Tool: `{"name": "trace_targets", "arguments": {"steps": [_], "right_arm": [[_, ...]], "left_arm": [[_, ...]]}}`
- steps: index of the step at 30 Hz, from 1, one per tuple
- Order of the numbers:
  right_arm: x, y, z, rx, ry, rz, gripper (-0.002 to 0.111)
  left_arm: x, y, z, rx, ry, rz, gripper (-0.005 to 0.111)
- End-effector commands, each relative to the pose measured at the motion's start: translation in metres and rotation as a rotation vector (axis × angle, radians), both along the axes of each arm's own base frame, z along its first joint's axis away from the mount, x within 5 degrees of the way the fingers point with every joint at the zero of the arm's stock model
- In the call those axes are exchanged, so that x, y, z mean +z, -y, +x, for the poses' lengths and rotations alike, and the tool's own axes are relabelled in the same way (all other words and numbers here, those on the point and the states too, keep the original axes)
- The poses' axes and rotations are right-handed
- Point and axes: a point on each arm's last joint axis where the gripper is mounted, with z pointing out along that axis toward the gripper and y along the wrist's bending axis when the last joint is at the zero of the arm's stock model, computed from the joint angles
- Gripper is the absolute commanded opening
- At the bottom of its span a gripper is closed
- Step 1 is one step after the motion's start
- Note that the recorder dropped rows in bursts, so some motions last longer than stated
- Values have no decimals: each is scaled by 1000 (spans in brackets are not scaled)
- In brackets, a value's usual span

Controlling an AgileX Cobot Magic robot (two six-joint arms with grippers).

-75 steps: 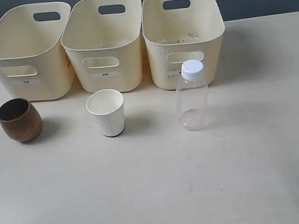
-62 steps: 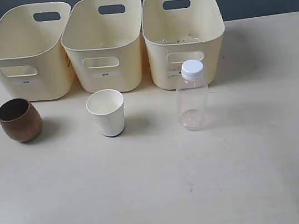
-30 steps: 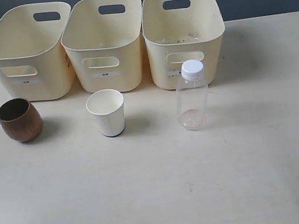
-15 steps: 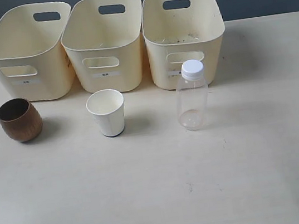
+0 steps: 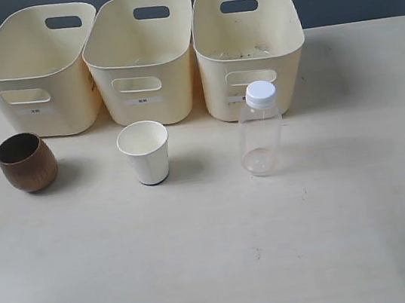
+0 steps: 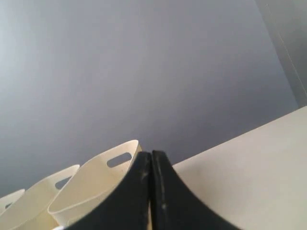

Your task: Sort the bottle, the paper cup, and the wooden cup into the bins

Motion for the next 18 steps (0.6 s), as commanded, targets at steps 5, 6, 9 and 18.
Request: {"name": "trace_targets", "arguments": {"steps": [5, 6, 9, 18], "right_arm": [[-5, -2, 0, 18, -51, -43, -1], [-5, -2, 0, 18, -51, -43, -1], [-5, -2, 0, 18, -51, -43, -1], [0, 0, 0, -10, 2, -29, -1]], "left_arm": [[2, 0, 0, -5, 13, -4, 0], [2, 0, 0, -5, 13, -4, 0], [2, 0, 0, -5, 13, -4, 0], [2, 0, 0, -5, 13, -4, 0]]}}
